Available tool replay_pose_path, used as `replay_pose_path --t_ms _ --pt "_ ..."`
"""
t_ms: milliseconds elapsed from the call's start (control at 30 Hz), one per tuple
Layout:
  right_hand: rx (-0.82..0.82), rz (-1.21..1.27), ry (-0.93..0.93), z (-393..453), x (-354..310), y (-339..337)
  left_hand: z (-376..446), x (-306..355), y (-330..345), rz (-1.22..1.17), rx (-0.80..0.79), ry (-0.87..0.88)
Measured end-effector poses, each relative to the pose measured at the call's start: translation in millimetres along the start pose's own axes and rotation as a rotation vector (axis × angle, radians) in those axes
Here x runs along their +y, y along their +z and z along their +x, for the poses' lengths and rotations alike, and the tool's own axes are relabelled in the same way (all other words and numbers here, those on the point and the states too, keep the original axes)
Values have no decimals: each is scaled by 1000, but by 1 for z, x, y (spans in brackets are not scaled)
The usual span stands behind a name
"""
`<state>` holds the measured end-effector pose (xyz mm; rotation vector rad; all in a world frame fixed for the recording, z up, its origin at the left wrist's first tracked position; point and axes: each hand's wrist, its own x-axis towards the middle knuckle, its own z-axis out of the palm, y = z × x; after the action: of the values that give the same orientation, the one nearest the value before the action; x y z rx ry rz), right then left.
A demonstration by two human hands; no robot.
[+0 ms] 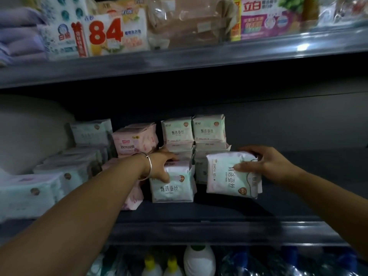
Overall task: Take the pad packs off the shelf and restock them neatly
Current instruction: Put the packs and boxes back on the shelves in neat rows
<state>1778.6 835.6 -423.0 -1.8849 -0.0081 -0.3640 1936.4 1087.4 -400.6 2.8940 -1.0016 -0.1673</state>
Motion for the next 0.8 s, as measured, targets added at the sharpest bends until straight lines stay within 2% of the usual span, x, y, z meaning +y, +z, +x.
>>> replay_pose_path --t_ms 133,167,300,367,467,567,633,733,800 --pt "-16 39 1 -3 -3 1 -3 8 -2 116 32 24" --pt "-15 47 2 -4 -5 1 -6 15 -3 84 52 56" --pt "2 120 11 -11 -10 2 -21 58 -10 -441 173 137" --pt "7 157 -4 -15 -12 1 -25 78 -11 -693 140 36" --pt "33 198 -63 -24 -20 0 -31 92 -13 -1012 -22 -168" --pt "43 122 -183 -31 -25 -2 -32 97 -18 -1209 -171 -203" --pt "31 20 -253 -34 -26 -3 -34 102 -22 -1333 -214 -183" --pt "26 -99 -316 -34 -20 -6 -40 113 -23 -1389 -155 -76" --pt "26 59 -258 -34 -20 -7 -38 114 -22 -1334 -68 24"
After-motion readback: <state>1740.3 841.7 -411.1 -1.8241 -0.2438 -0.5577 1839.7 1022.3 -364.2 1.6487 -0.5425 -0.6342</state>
